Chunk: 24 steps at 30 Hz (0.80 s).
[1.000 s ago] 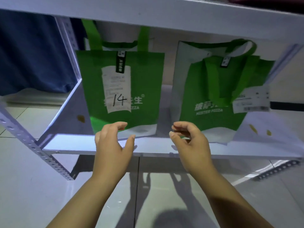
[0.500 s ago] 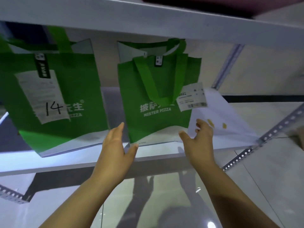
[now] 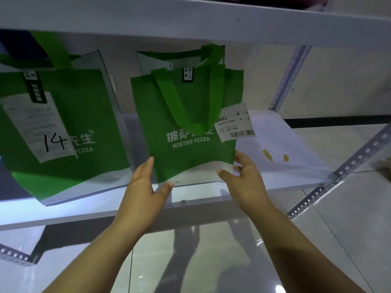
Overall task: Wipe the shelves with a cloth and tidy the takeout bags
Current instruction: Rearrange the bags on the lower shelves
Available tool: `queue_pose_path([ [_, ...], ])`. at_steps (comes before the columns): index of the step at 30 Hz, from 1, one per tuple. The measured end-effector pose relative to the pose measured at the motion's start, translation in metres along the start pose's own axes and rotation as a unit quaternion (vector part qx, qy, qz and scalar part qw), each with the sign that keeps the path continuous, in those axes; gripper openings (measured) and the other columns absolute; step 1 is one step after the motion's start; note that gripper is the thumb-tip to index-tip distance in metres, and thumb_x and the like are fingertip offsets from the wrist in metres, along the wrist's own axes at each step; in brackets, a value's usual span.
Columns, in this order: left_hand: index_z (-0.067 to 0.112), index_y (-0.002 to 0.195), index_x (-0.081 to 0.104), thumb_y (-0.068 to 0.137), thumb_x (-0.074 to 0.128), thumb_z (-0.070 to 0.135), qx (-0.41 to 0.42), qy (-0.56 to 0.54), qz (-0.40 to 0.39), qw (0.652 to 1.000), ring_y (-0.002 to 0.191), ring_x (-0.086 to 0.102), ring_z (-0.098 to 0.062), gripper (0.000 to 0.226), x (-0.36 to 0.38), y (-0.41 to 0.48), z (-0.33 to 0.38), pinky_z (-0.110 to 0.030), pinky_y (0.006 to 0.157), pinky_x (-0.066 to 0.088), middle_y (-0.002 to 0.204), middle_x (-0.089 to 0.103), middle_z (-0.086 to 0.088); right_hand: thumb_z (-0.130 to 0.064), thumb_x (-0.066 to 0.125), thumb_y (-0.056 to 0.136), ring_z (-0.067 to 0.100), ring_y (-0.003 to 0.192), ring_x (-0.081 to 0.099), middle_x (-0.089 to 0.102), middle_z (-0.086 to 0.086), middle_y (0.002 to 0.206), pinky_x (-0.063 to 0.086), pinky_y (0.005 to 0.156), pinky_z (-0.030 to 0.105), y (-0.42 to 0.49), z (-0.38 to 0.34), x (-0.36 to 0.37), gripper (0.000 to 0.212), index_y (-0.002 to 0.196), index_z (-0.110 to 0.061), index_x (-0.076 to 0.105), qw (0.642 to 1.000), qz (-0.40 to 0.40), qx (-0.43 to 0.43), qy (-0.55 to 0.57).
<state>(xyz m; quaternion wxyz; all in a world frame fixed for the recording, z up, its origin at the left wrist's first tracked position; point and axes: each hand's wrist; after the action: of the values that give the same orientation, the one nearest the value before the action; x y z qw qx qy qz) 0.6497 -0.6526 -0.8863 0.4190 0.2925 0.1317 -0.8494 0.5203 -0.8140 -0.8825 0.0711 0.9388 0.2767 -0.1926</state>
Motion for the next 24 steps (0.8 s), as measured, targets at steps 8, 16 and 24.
queue_pose_path([
  [8,0.029,0.138,0.038,0.083,0.065,0.036,0.013,0.016,0.015,1.000,0.124,0.045,-0.015,0.062,-0.004,-0.014,0.000,-0.041,0.101,0.042,0.140,0.041,0.005,-0.021,0.065,0.085,0.007,0.105,0.049,0.051,-0.011,0.113,0.040,0.086,0.025,-0.017,0.003,-0.007,0.040,0.123,-0.023,0.050,0.999,0.049,0.009,0.006],
  [16,0.042,0.109,0.053,0.083,0.065,0.034,0.028,-0.009,-0.002,1.000,0.099,0.050,0.009,0.030,-0.014,-0.056,0.007,-0.011,0.071,0.038,0.111,0.055,0.020,-0.020,0.065,0.085,-0.004,0.087,0.059,0.065,-0.015,0.093,0.045,0.075,0.012,-0.048,-0.008,-0.027,0.010,0.094,-0.025,0.064,0.999,0.008,-0.029,0.020],
  [24,0.041,0.108,0.053,0.082,0.062,0.038,0.119,0.047,-0.036,0.991,0.099,0.051,0.010,0.028,-0.044,-0.062,0.042,-0.009,0.072,0.040,0.104,0.056,0.023,-0.030,0.063,0.085,-0.008,0.086,0.058,0.065,-0.019,0.088,0.047,0.073,0.015,-0.060,-0.053,-0.054,0.009,0.094,-0.032,0.064,0.991,-0.062,-0.103,-0.067],
])
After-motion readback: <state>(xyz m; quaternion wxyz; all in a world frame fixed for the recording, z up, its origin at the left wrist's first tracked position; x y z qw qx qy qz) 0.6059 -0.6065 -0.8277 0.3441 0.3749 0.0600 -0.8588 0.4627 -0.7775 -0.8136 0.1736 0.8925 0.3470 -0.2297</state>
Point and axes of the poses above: each hand's wrist, its own y-axis towards the middle knuckle, its own x-axis out of the palm, z = x × y
